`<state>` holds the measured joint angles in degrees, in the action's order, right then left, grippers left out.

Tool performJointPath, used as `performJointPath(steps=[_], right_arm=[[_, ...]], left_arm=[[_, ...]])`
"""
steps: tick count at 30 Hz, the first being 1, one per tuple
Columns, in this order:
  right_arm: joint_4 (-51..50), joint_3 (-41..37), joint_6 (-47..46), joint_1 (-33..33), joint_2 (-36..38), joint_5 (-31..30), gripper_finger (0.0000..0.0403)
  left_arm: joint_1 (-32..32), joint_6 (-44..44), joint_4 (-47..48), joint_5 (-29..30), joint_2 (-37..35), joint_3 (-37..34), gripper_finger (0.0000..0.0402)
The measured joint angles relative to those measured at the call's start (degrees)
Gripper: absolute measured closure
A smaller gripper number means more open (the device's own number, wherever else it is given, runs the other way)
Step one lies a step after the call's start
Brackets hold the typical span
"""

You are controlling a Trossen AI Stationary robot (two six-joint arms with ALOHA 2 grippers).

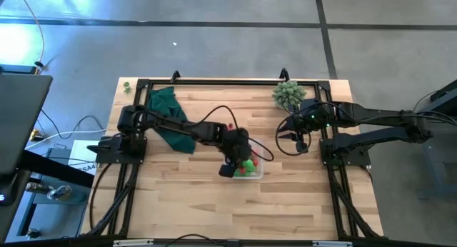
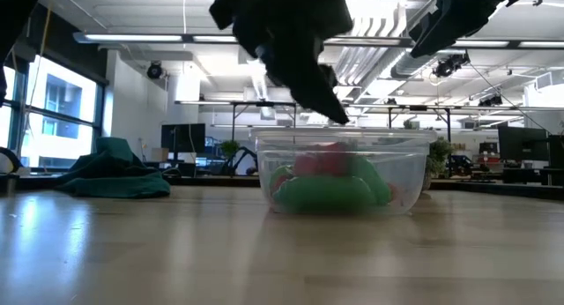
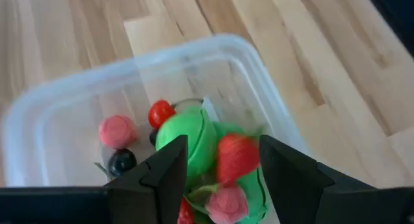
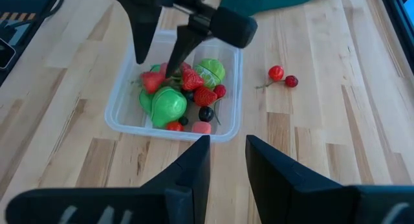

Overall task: Pick and placing Produce into tupperware
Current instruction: Put the top red cherry into the container

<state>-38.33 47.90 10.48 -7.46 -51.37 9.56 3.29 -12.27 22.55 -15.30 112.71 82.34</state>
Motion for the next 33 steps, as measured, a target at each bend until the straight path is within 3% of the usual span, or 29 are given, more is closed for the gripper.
performJointPath(steps=[9,17,25,33], right_arm=[[0.0,0.0,0.0,0.0,0.0,0.0,0.0313],[0.0,0.0,0.0,0.0,0.0,0.0,0.0313],[0.0,0.0,0.0,0.0,0.0,0.0,0.0313],[0.0,0.0,0.0,0.0,0.0,0.0,0.0313]], left_arm=[[1.2,-4.2,11.4,4.2,0.0,10.0,0.0236],[3.9,-6.0,21.5,4.4,-0.1,15.8,0.0236],[6.8,-11.1,28.9,-2.3,-0.1,16.3,0.0236],[10.7,-19.4,35.6,-4.6,-1.5,16.3,0.0236]])
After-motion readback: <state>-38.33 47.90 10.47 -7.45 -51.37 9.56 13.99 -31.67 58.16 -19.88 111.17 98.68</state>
